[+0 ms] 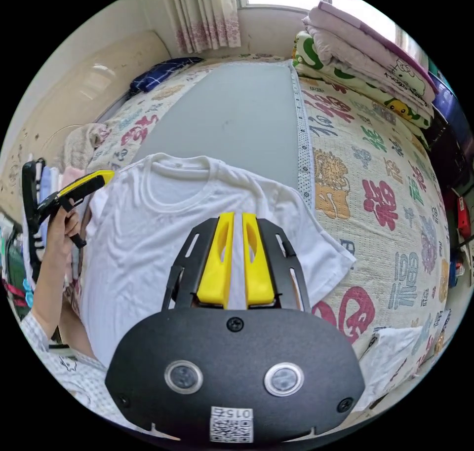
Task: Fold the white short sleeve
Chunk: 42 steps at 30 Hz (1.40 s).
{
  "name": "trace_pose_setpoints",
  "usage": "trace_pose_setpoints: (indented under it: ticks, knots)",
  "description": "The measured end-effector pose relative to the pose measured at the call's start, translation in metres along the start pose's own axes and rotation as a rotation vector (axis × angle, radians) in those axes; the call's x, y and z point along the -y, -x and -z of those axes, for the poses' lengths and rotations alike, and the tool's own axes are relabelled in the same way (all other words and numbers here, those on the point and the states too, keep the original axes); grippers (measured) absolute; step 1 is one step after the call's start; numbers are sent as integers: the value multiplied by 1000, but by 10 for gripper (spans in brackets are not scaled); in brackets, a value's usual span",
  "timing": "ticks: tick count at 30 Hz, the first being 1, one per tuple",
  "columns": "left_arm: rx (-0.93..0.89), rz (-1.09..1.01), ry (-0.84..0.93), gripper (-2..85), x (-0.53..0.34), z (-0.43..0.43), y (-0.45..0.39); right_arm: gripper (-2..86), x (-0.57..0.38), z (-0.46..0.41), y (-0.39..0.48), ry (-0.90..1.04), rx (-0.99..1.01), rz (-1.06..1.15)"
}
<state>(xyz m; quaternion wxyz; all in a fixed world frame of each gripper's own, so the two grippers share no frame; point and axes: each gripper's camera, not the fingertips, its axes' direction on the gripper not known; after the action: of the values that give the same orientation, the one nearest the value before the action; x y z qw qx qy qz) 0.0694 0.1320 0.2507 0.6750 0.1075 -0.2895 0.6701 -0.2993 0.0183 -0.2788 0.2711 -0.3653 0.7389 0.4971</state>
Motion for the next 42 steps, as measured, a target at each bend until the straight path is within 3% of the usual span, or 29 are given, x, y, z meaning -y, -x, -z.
trace_pose_setpoints:
  ticks: [2, 7, 14, 16, 19, 22, 28, 31, 42]
  knots:
    - [-163, -62, -80, 57, -90, 78, -13, 46, -76, 76, 3, -77, 80, 47]
    - [-262, -176, -43, 62, -299, 208, -1, 65, -252, 203, -15, -112, 204, -5]
    - [-192, 244, 72, 75, -523, 271, 142, 113, -444, 287, -76, -80, 391, -378]
    - [-249, 284, 79, 88, -540, 270, 158, 124, -464, 300, -86, -75, 433, -423]
    - [-144, 249, 166, 115, -544, 260, 161, 137, -484, 315, -95, -14, 427, -465]
    - [-167, 230, 250, 119, -552, 245, 162, 138, -500, 327, -99, 37, 419, -478]
    - [-139, 158, 369, 96, -553, 226, 151, 91, -520, 367, -94, 18, 533, -420]
    - [-91, 143, 371, 84, -555, 230, 147, 79, -523, 381, -81, 63, 448, -381]
    - [-129, 133, 436, 5, -554, 242, 147, 12, -566, 431, -75, -23, 475, -433]
